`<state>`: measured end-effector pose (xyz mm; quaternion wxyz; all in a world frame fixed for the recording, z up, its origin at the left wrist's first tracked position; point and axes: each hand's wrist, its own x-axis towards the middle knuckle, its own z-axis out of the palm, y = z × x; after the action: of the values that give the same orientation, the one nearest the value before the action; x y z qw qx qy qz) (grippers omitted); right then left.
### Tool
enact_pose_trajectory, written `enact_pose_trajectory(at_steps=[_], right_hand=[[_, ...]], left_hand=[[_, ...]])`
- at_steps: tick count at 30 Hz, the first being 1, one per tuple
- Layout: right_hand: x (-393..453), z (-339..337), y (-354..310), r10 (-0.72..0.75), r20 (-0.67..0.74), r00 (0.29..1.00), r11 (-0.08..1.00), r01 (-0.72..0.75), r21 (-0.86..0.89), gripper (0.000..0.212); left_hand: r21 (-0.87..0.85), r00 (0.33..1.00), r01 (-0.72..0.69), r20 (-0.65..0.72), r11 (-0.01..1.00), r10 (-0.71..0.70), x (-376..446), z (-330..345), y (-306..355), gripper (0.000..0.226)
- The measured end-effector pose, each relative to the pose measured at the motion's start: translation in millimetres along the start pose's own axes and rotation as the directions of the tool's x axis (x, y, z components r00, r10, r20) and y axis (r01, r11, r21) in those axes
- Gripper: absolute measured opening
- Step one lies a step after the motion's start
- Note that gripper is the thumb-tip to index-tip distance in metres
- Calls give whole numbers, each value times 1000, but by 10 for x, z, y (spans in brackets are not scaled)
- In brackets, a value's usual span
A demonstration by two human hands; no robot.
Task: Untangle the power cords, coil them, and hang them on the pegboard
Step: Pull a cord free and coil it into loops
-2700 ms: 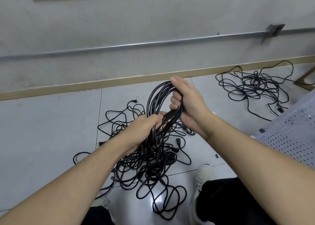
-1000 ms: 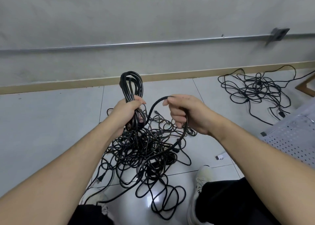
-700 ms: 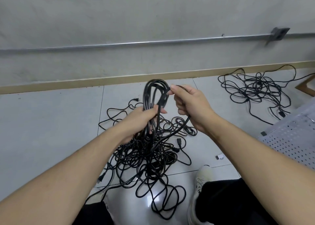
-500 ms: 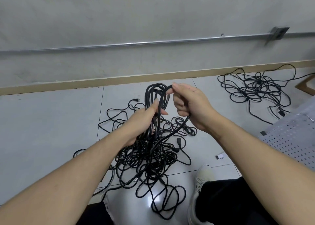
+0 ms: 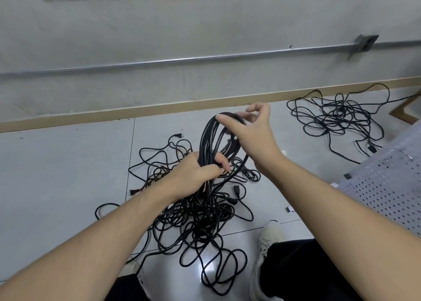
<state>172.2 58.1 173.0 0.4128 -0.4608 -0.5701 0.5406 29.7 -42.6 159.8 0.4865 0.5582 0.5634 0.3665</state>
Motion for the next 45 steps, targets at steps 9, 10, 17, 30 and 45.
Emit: enact_pose_trajectory(at_steps=[9, 10, 17, 30, 45], right_hand=[[-22, 89, -44, 295, 299, 907, 817, -402, 413, 33], [-13, 107, -48, 304, 300, 904, 795, -414, 444, 28], [-31, 133, -76, 324, 318, 891, 733, -449, 511, 21], [-262, 305, 296, 377, 571, 729, 874, -484, 41, 47], [-150, 139, 140, 281, 579, 765, 771, 180, -611, 48]], left_hand=[[-98, 992, 88, 104, 991, -77, -54, -45, -57, 16], [-143, 992, 99, 96, 985, -85, -51, -27, -73, 16], [-454, 952, 222, 290, 863, -92, -93, 21, 3, 21], [-819, 991, -23, -94, 574, -95, 76, -126, 3, 12], [-473, 782, -106, -582, 874, -220, 73, -664, -106, 31]])
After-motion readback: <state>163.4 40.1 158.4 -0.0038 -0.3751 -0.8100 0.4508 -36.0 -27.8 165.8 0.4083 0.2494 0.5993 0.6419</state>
